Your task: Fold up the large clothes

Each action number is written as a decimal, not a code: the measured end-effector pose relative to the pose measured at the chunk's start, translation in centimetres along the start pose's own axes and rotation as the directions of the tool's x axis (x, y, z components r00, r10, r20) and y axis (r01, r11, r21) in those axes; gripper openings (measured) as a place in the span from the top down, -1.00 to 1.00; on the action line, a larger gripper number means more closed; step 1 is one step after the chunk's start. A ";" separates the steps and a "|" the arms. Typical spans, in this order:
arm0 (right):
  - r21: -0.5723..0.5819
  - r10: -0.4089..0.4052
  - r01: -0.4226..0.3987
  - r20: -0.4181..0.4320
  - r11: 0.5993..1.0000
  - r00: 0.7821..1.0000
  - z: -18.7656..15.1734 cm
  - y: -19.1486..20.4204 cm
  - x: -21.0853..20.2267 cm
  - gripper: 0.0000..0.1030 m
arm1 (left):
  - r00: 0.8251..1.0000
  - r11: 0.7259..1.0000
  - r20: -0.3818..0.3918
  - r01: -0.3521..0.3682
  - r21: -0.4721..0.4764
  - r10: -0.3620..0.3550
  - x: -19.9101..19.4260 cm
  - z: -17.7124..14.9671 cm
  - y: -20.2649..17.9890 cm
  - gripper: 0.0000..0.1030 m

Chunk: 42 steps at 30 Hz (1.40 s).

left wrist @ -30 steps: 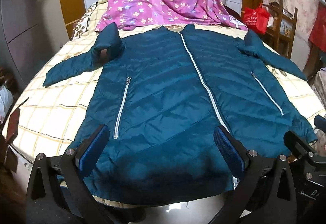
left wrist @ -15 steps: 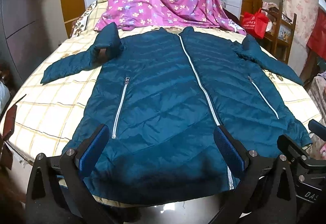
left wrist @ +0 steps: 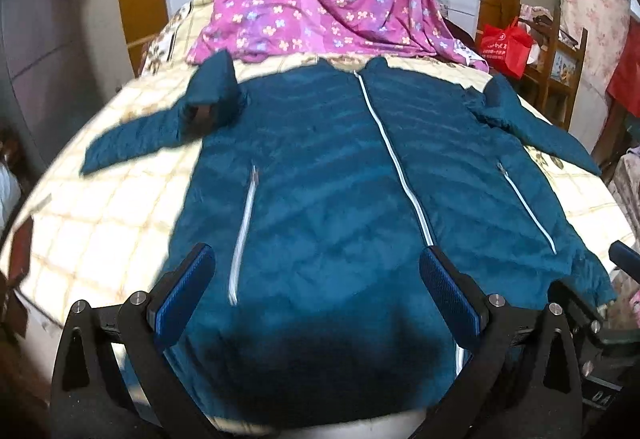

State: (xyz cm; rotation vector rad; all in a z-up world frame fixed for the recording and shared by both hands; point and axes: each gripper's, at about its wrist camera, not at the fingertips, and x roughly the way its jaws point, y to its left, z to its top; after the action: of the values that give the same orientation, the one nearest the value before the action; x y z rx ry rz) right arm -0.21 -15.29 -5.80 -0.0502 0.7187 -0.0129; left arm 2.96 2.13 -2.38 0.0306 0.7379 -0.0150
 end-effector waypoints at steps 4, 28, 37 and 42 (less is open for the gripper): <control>-0.009 -0.003 0.003 0.020 1.000 1.000 2.0 -0.2 0.6 -1.00 | 0.998 1.000 0.051 -0.020 0.020 0.019 0.1 3.2 0.2 -0.99; 0.000 -0.064 0.064 0.080 0.998 0.995 13.8 -1.1 14.7 -1.00 | 0.993 0.983 0.046 -0.101 -0.151 0.109 14.1 11.4 3.4 -0.99; 0.055 -0.079 0.079 0.002 0.995 0.997 13.3 -2.0 18.3 -1.00 | 0.998 0.989 -0.064 -0.037 -0.141 0.028 16.1 10.0 2.6 -0.99; 0.055 -0.074 0.074 -0.007 0.996 0.997 12.9 -1.7 18.8 -1.00 | 0.997 0.994 -0.060 -0.047 -0.094 0.041 15.7 9.7 1.5 -0.99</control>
State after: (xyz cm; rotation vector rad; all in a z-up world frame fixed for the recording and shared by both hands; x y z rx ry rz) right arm 22.42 -16.96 -8.42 -0.0242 0.7208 -0.1039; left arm 21.15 3.23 -5.77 -0.0443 0.7951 0.0637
